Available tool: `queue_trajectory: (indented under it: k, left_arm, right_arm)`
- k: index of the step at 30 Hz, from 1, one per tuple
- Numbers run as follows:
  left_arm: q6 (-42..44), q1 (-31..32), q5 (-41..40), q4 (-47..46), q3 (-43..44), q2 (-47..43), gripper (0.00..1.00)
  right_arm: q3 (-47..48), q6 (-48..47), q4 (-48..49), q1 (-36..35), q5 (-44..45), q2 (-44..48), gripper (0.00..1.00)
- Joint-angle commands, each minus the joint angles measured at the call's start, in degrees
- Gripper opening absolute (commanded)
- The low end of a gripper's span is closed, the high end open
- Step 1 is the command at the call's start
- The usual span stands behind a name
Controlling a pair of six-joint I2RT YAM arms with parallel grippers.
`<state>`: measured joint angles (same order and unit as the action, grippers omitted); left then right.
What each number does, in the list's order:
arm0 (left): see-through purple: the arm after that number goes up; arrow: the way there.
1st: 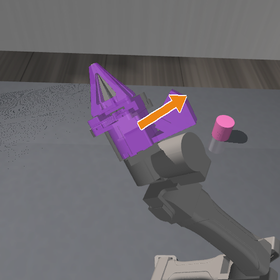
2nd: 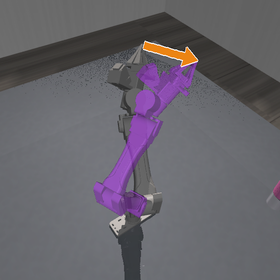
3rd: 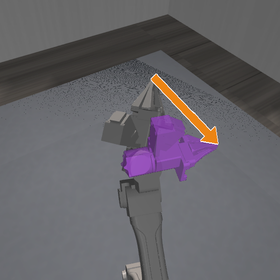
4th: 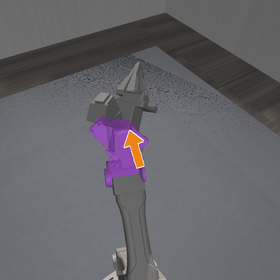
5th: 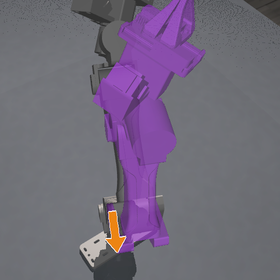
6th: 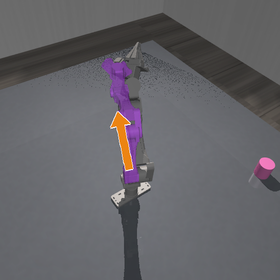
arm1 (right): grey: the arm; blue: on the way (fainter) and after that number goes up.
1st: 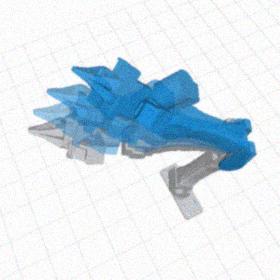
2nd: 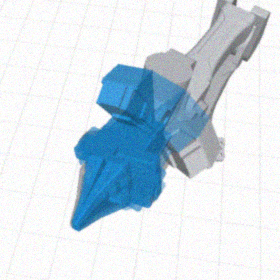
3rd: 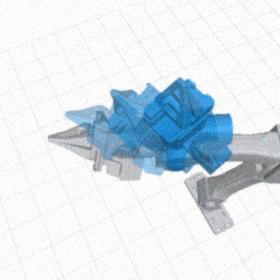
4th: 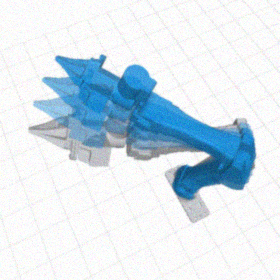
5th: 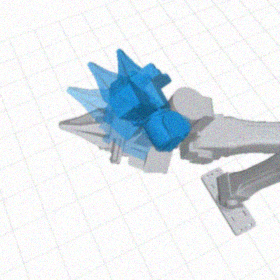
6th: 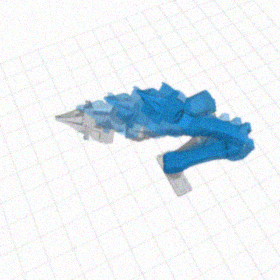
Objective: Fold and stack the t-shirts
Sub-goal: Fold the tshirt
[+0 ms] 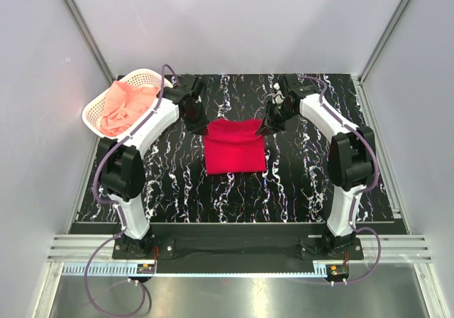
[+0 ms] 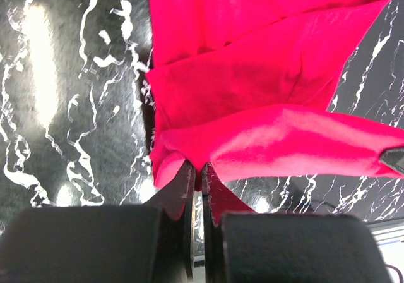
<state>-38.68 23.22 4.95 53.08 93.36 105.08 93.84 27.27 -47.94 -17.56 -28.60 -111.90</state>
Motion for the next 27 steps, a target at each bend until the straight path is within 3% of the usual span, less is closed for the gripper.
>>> queue_trajectory:
  k: [1,19,27]
  left_arm:
    - [2.2,-0.72,2.08,-1.84,4.02,1.88,0.0]
    - [3.52,-3.36,3.22,-2.72,12.63,11.28,0.0]
    - [4.22,-3.8,3.57,-2.98,12.28,9.27,0.0]
  right_arm:
    - [3.62,-0.99,-0.4,1.12,-1.37,-1.83,0.0]
    - [14.08,0.33,0.31,3.5,-4.18,-12.55,0.01]
    - [15.76,0.33,-1.98,3.59,-4.71,-12.3,0.01]
